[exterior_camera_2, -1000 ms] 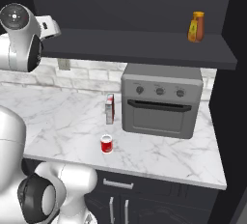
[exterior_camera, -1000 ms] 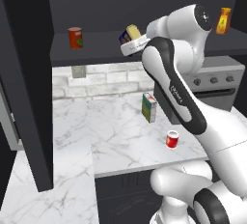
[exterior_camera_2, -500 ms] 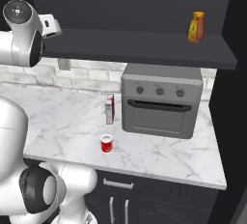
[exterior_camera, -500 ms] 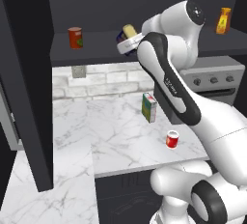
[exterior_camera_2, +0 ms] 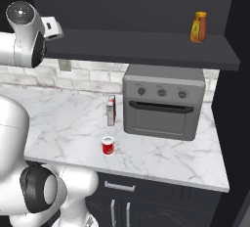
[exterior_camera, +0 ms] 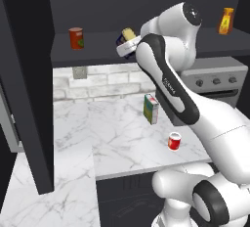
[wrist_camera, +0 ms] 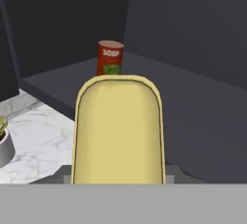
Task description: Pick the cans from the counter and place them in their designated side in the cabinet.
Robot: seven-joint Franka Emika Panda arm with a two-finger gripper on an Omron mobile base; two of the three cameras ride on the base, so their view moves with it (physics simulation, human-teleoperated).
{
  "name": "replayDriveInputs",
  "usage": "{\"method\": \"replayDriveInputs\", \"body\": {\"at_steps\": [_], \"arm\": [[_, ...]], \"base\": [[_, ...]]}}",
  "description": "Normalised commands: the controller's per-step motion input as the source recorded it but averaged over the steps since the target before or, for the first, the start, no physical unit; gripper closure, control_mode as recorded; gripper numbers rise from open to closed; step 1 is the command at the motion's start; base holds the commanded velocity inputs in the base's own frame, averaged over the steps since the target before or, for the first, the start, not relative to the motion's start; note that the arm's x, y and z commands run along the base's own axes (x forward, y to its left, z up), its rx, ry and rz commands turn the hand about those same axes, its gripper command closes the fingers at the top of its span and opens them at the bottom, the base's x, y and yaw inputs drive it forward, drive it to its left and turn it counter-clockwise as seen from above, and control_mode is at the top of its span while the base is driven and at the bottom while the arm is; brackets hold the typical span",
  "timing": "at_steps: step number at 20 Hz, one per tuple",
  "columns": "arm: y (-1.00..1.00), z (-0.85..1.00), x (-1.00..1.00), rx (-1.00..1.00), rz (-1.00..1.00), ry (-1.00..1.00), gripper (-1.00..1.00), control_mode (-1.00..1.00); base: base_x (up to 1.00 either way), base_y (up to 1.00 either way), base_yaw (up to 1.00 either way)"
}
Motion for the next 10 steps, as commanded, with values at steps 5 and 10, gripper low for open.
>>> {"method": "replayDriveInputs", "body": {"at_steps": [5, 10], "arm": [[0.02, -0.02, 0.12, 0.00, 0.00, 0.00, 1.00, -1.00], [0.02, 0.00, 0.13, 0.00, 0.00, 0.00, 1.00, -1.00]], "base": [[0.00, 0.00, 0.00], [0.00, 0.00, 0.00]]}}
